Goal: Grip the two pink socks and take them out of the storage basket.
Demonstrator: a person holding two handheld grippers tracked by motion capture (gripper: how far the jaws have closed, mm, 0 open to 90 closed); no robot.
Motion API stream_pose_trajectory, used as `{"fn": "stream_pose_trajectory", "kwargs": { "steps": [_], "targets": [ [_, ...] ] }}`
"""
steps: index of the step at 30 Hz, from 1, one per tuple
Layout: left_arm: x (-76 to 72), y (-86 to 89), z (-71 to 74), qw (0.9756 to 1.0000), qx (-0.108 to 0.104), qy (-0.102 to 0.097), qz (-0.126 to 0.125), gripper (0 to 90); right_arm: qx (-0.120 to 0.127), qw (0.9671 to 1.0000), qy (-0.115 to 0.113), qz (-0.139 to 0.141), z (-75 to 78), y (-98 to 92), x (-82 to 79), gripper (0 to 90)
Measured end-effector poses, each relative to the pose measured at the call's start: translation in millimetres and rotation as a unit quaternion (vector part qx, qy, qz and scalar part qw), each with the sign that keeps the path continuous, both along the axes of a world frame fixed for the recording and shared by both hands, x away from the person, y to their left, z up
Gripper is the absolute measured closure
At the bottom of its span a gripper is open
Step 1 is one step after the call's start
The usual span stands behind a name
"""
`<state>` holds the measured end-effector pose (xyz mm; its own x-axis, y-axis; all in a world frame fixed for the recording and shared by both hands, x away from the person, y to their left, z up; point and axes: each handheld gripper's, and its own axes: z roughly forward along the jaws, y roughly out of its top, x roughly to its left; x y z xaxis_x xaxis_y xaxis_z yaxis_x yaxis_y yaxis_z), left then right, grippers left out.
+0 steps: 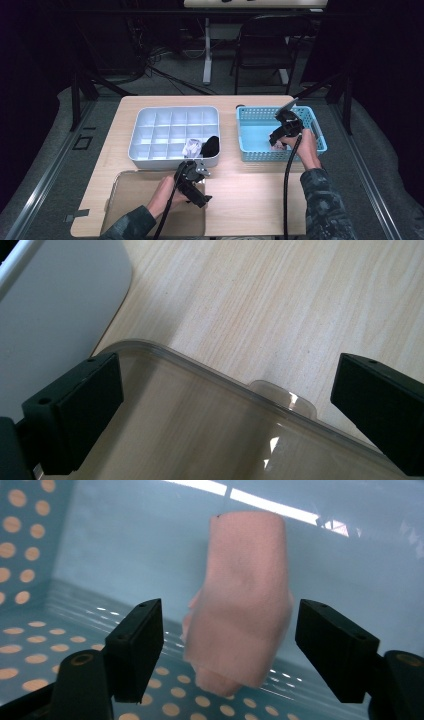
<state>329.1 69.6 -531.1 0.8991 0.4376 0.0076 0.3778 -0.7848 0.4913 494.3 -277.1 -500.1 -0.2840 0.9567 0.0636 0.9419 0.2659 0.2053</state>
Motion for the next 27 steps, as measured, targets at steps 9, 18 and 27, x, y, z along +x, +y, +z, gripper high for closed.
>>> {"fn": "stream_pose_trajectory", "kwargs": {
  "steps": [9,18,27],
  "targets": [
    [-0.3,-1.1,-0.7,1.0,0.003,0.001,-0.002,0.6,-0.022,0.9985,0.042,-0.026,-15.5,2.1,11.4,47.4],
    [-0.6,-1.8,-0.8,1.0,0.004,0.002,-0.004,0.7,-0.026,0.9987,0.04,-0.019,-9.1,0.8,11.5,59.7],
    [-0.9,-2.2,-0.8,1.0,0.003,0.003,-0.006,0.6,-0.029,0.9994,0.012,-0.015,15.4,4.0,10.4,61.6]
  ]
}}
